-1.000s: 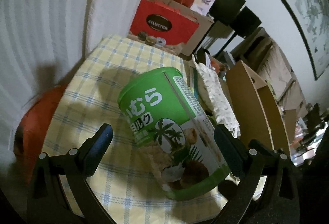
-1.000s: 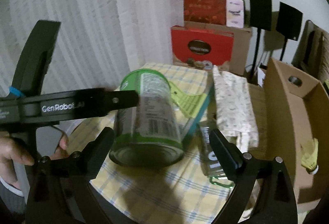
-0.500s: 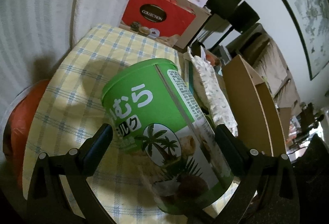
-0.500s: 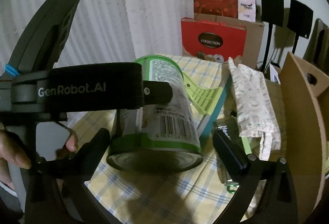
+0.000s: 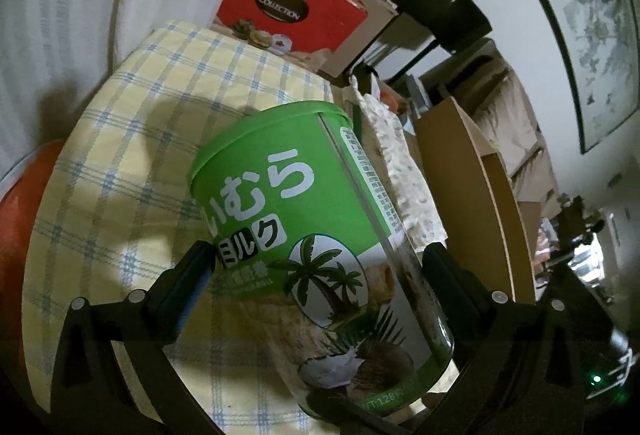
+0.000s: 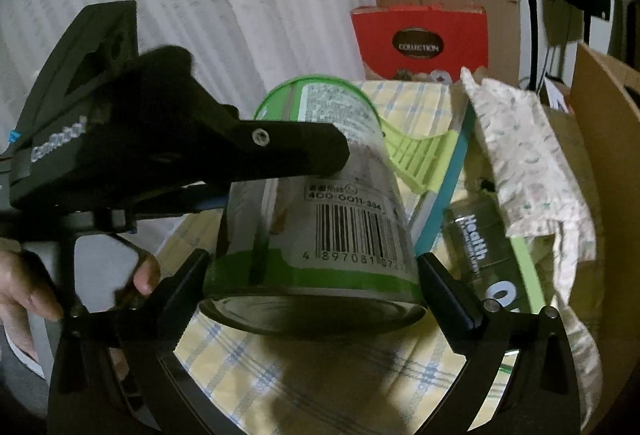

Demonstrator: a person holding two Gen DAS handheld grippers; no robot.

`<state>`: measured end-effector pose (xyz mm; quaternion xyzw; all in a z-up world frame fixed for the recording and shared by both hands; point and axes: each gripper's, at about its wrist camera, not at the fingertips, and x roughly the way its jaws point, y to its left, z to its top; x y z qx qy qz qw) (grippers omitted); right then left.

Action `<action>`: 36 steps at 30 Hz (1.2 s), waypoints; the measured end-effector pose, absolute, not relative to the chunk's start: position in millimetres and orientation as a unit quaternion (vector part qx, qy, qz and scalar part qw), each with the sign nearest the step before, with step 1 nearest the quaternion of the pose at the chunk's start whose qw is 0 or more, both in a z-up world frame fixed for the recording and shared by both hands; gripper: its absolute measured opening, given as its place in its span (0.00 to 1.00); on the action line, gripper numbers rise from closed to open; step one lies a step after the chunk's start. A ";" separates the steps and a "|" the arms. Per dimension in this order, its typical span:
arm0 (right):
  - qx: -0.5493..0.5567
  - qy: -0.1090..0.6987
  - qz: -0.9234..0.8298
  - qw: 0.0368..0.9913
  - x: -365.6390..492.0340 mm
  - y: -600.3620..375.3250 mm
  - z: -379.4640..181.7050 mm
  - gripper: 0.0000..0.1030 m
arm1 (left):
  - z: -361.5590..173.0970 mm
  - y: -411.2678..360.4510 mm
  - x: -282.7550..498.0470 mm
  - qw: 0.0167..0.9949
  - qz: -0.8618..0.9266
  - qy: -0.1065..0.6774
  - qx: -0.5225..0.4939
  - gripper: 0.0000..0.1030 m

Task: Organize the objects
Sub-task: 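Close the right gripper on the green can while the left gripper grips its other side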

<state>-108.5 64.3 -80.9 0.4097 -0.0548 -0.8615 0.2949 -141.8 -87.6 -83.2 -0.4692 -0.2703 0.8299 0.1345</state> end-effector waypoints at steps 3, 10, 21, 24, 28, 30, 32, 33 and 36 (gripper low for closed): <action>0.404 -0.052 -0.865 0.292 -106.4 63.6 -80.2 0.98 | -83.4 -87.9 -142.8 0.137 0.826 -0.274 -0.473 1.00; 0.396 -0.042 -0.872 0.284 -101.3 65.2 -75.7 0.98 | -80.0 -85.7 -139.2 0.143 0.826 -0.281 -0.467 1.00; 0.358 -0.027 -0.894 0.266 -87.0 89.2 -36.6 0.98 | -37.4 -60.5 -134.6 0.174 0.835 -0.274 -0.443 1.00; 0.352 -0.026 -0.899 0.258 -84.6 104.0 -27.1 0.98 | -26.9 -45.5 -135.8 0.186 0.835 -0.267 -0.443 1.00; 0.347 -0.032 -0.906 0.242 -79.8 125.8 -16.8 0.98 | -14.8 -22.3 -136.6 0.201 0.836 -0.258 -0.441 1.00; 0.346 -0.035 -0.908 0.236 -78.0 136.8 -13.3 0.98 | -9.7 -9.3 -137.7 0.208 0.836 -0.253 -0.441 1.00; 0.344 -0.038 -0.910 0.228 -75.1 148.7 -10.0 0.98 | -6.0 1.4 -137.9 0.214 0.835 -0.248 -0.441 1.00; 0.343 -0.040 -0.911 0.224 -73.3 155.5 -8.5 0.98 | -3.3 10.6 -138.1 0.220 0.835 -0.243 -0.442 1.00; 0.342 -0.047 -0.915 0.209 -68.8 176.3 -5.3 0.98 | 1.8 31.6 -138.4 0.233 0.834 -0.233 -0.444 1.00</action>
